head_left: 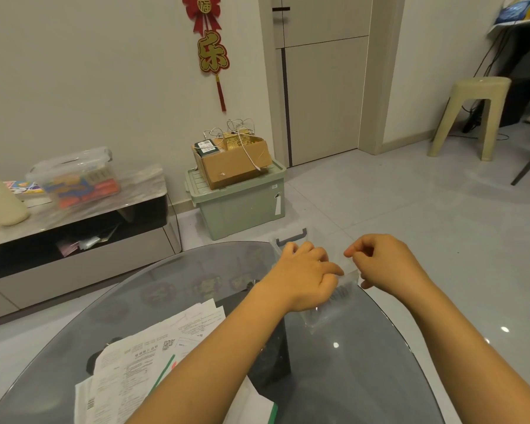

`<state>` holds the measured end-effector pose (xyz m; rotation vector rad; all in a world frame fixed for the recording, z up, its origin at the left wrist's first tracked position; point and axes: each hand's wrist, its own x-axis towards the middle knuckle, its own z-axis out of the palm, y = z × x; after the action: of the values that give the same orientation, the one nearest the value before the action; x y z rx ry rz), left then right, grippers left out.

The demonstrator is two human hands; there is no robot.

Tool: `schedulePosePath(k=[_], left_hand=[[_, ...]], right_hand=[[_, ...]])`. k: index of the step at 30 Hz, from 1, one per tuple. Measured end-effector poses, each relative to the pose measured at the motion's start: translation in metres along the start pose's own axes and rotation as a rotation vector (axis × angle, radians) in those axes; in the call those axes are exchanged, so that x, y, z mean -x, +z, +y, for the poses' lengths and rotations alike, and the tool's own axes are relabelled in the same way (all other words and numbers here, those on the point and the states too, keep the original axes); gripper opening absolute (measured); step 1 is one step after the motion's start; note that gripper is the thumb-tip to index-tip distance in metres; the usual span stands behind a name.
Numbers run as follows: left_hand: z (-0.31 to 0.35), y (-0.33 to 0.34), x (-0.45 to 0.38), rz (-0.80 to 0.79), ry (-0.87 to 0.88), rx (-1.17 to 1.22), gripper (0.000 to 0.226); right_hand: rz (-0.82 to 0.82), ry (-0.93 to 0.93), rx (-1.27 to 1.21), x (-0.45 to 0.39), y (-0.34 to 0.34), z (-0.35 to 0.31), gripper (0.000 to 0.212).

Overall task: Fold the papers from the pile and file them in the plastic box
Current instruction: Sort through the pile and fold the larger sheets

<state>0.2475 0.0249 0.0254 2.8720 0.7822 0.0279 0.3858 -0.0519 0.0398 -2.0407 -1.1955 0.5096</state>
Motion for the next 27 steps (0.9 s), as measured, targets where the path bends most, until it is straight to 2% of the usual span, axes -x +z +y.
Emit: schedulePosePath(k=[3,8,15,23,27], left_hand=[[0.003,-0.004,0.002,0.004,-0.015,0.032,0.064],[0.005,-0.016,0.018,0.098,-0.070,0.079,0.064],[0.015,-0.023,0.081,0.147,-0.180,0.072,0.063],[0.032,0.002,0.182,0.080,-0.369,0.114,0.063],[0.035,0.024,0.225,-0.018,-0.496,0.138,0.049]], right_hand=[[-0.026,-0.015,-0.002,0.002,-0.004,0.002,0.025],[-0.021,-0.091,-0.053,0.011,-0.007,0.000,0.021],[-0.035,-0.227,-0.119,0.040,0.004,-0.013,0.017],[-0.275,-0.356,-0.053,0.092,0.043,-0.020,0.018],[-0.410,-0.423,0.057,0.113,0.062,-0.019,0.014]])
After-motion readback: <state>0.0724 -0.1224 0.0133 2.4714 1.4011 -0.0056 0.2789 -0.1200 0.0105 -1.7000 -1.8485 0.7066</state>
